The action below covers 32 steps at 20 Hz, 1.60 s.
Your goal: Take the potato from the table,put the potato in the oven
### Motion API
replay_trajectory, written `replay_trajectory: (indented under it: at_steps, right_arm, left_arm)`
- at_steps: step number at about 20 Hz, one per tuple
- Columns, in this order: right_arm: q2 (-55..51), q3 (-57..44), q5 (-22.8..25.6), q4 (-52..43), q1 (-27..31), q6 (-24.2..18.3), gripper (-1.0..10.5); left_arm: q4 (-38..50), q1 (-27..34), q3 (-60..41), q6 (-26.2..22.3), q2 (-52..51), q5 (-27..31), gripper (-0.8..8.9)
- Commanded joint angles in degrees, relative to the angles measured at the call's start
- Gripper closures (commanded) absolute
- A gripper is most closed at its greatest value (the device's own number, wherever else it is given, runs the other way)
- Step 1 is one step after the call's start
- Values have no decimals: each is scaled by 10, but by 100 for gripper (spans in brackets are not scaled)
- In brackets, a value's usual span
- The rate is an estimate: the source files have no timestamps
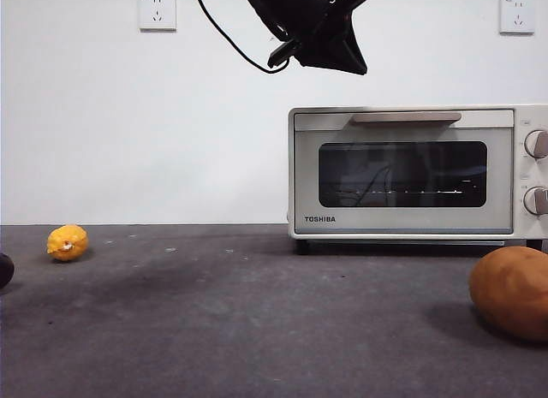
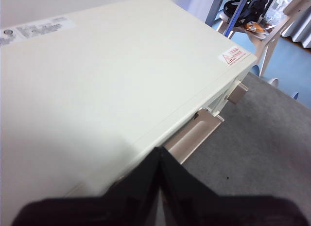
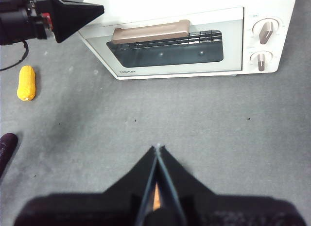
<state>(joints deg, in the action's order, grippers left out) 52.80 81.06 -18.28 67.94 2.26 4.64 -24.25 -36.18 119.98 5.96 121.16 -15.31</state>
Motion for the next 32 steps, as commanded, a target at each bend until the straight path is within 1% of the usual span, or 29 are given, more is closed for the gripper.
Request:
replay_trajectory:
  at_steps: [1,10,12,19,28,32]
  right_arm:
    - [-1,3,-2,-1,0,-5,946]
    - [-1,3,-2,2,0,-9,946]
    - [-1,3,-2,3,0,-9,946]
    - [-1,3,-2,3,0,-13,946]
    - [-8,3,-2,18,0,-18,946]
    - [-24,3,-2,40,0,-19,946]
  left_arm:
    - [13,-3,1,-15,26,3,819]
    - [42,-18,1,-22,54,5,819]
    - [37,-20,1,-31,65,21,819]
    - [21,-20,1,-42,85,34,819]
    - [-56,-30,1,-47,85,34,819]
    - [-78,-44,1,-47,85,49,819]
